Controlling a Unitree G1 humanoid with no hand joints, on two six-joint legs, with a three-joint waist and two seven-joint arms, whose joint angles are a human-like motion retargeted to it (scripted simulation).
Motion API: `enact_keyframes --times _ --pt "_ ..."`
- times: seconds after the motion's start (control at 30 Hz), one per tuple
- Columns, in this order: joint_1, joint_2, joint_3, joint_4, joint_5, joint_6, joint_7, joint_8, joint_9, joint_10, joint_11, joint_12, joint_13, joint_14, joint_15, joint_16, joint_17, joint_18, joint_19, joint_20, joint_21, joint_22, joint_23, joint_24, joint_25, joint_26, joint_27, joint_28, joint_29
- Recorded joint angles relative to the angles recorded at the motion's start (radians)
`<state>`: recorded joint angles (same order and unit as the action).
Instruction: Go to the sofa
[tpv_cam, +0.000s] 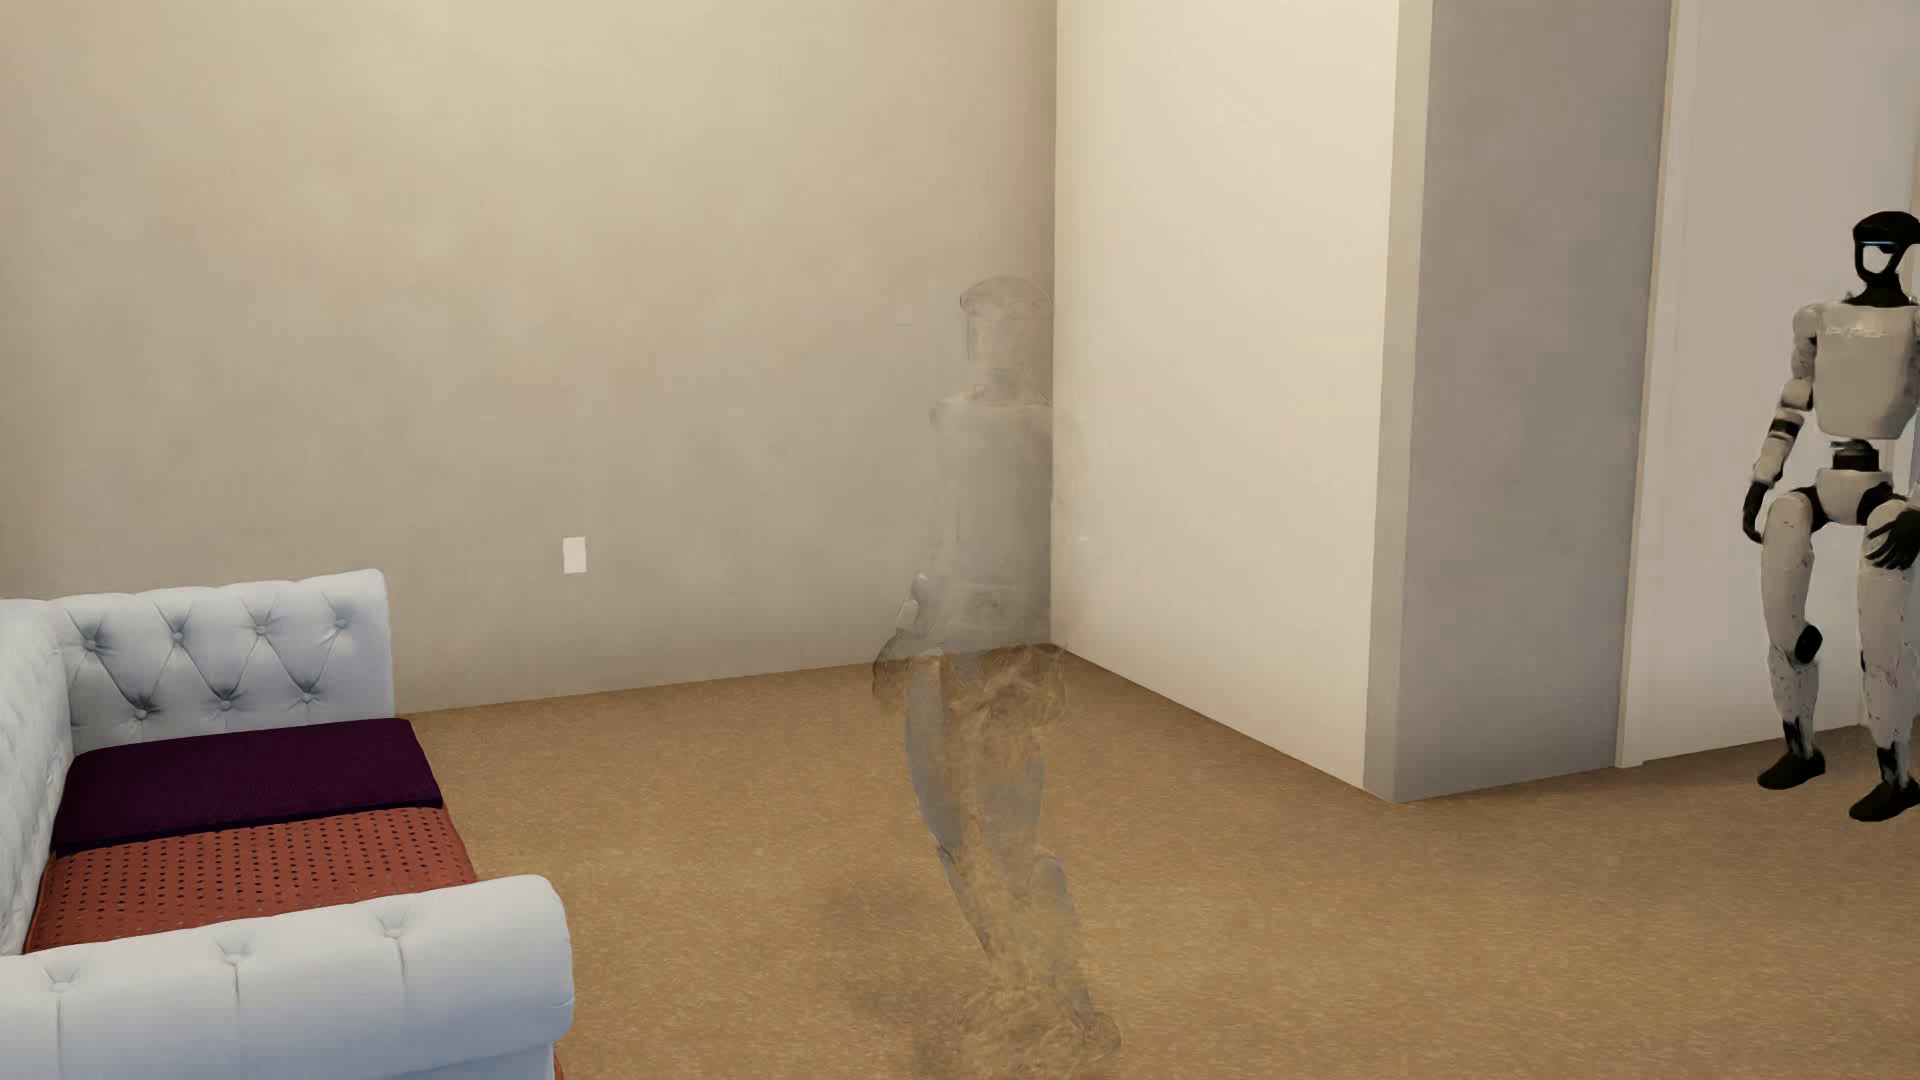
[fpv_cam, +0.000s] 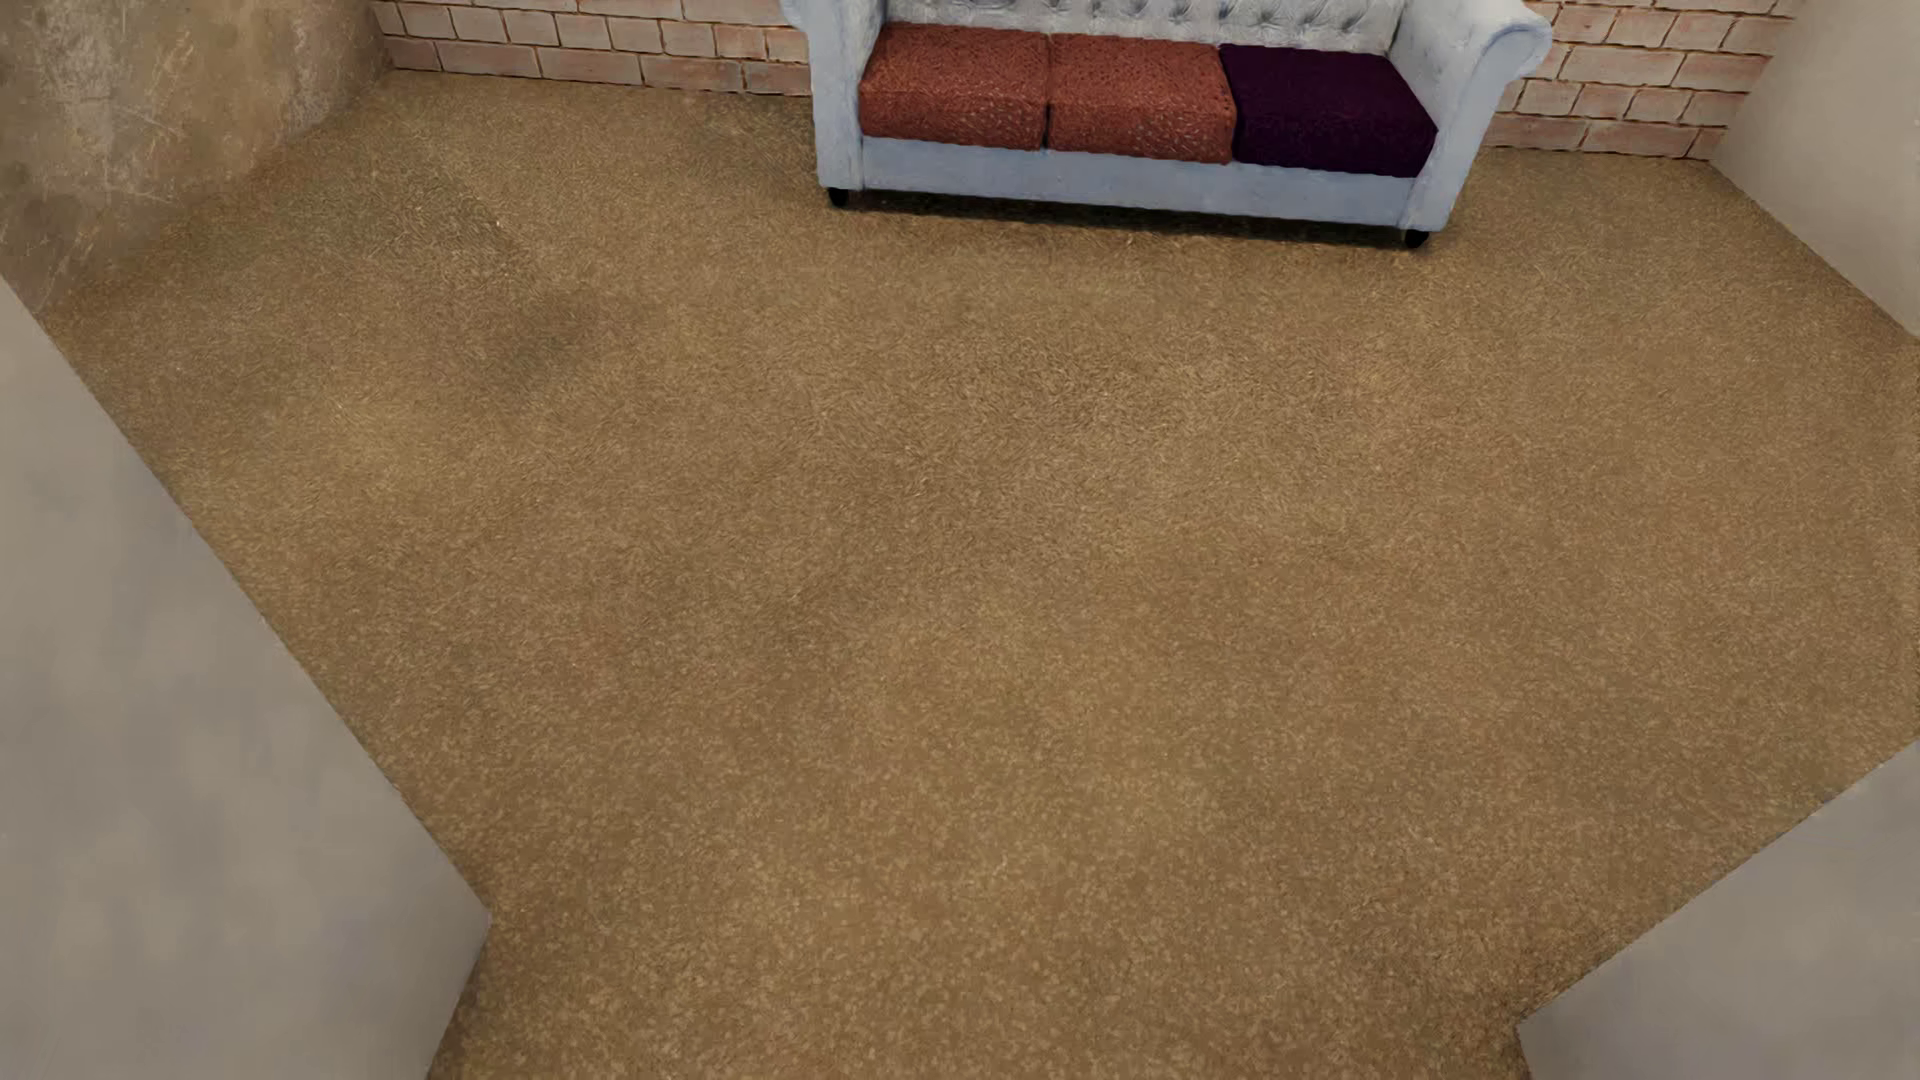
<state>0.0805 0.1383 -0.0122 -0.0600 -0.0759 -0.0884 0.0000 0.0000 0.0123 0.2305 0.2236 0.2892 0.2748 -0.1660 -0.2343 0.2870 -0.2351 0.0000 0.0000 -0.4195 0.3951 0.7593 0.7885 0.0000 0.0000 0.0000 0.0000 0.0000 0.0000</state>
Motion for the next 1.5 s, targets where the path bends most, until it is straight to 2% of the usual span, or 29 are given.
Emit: enact_keyframes --times 0.53,0.57,0.6,0.63,0.67,0.8,0.97,1.07,1.13,1.2,1.3,1.37,1.43,1.5 --pt "-0.001 -0.002 0.0 -0.002 -0.003 -0.002 0.0 0.0 -0.001 0.001 0.003 -0.007 -0.007 -0.006 -0.005 0.003 -0.004 0.0 0.0 -0.007 0.003 -0.001 -0.004 0.0 0.0 0.0 0.0 0.0 0.0" --pt "-0.008 -0.008 0.0 -0.002 -0.003 -0.001 0.0 0.0 0.001 0.009 0.008 -0.008 -0.007 -0.043 -0.003 0.003 -0.004 0.0 0.0 -0.007 0.003 -0.002 -0.004 0.0 0.0 0.0 0.0 0.0 0.0" --pt "-0.038 -0.029 -0.002 -0.004 -0.002 0.0 0.0 0.0 0.002 0.236 -0.004 -0.008 -0.008 -0.141 -0.002 0.002 -0.004 0.0 0.0 -0.007 0.0 0.0 -0.002 0.0 0.0 0.0 0.0 0.0 0.0" --pt "-0.084 -0.062 -0.004 -0.008 0.002 0.001 0.0 0.0 0.003 0.216 0.215 -0.008 -0.009 -0.158 -0.034 0.003 -0.006 0.0 0.0 -0.008 0.002 -0.003 0.004 0.0 0.0 0.0 0.0 0.0 0.0" --pt "-0.114 -0.092 -0.001 -0.019 0.004 0.005 0.0 0.0 0.013 0.218 0.247 -0.006 0.008 -0.105 -0.075 -0.006 0.001 0.0 0.0 -0.025 -0.038 0.005 -0.011 0.0 0.0 0.0 0.0 0.0 0.0" --pt "-0.108 -0.023 0.012 -0.017 -0.007 0.011 0.0 0.0 0.018 0.268 0.256 0.032 0.051 -0.115 -0.221 -0.021 -0.003 0.0 0.0 -0.001 -0.035 0.001 -0.023 0.0 0.0 0.0 0.0 0.0 0.0" --pt "-0.084 -0.001 0.015 -0.029 -0.009 0.011 0.0 0.0 0.001 0.272 0.272 0.043 0.087 -0.219 -0.282 -0.009 -0.01 0.0 0.0 0.018 -0.084 0.009 -0.011 0.0 0.0 0.0 0.0 0.0 0.0" --pt "-0.088 -0.222 -0.008 -0.061 -0.041 -0.024 0.0 0.0 0.016 0.279 0.548 0.034 0.075 -0.277 -0.208 0.012 -0.004 0.0 0.0 0.022 -0.096 0.0 -0.042 0.0 0.0 0.0 0.0 0.0 0.0" --pt "-0.072 -0.425 -0.017 -0.08 -0.035 -0.046 0.0 0.0 0.045 0.279 0.801 0.005 0.052 -0.29 -0.201 0.015 0.012 0.0 0.0 0.028 -0.102 -0.004 -0.016 0.0 0.0 0.0 0.0 0.0 0.0" --pt "-0.041 -0.603 -0.063 -0.074 -0.023 -0.045 0.0 0.0 0.051 0.243 0.918 -0.032 0.061 -0.33 -0.192 -0.002 0.023 0.0 0.0 0.064 -0.119 -0.023 0.001 0.0 0.0 0.0 0.0 0.0 0.0" --pt "0.04 -0.778 -0.137 -0.035 -0.017 -0.022 0.0 0.0 0.064 0.194 0.775 -0.079 0.111 -0.387 -0.111 -0.027 0.019 0.0 0.0 0.116 -0.146 -0.176 0.028 0.0 0.0 0.0 0.0 0.0 0.0" --pt "0.096 -0.848 -0.156 -0.026 -0.035 -0.016 0.0 0.0 0.087 0.186 0.617 -0.126 0.139 -0.435 -0.025 -0.033 0.013 0.0 0.0 0.138 -0.164 -0.323 0.066 0.0 0.0 0.0 0.0 0.0 0.0" --pt "0.18 -0.864 -0.162 -0.018 -0.064 -0.018 0.0 0.0 0.108 0.205 0.465 -0.182 0.145 -0.502 0.052 -0.045 0.013 0.0 0.0 0.155 -0.193 -0.439 0.133 0.0 0.0 0.0 0.0 0.0 0.0" --pt "0.256 -0.858 -0.186 0.002 -0.091 -0.011 0.0 0.0 0.104 0.216 0.41 -0.219 0.145 -0.539 0.069 -0.062 0.012 0.0 0.0 0.164 -0.248 -0.511 0.193 0.0 0.0 0.0 0.0 0.0 0.0"
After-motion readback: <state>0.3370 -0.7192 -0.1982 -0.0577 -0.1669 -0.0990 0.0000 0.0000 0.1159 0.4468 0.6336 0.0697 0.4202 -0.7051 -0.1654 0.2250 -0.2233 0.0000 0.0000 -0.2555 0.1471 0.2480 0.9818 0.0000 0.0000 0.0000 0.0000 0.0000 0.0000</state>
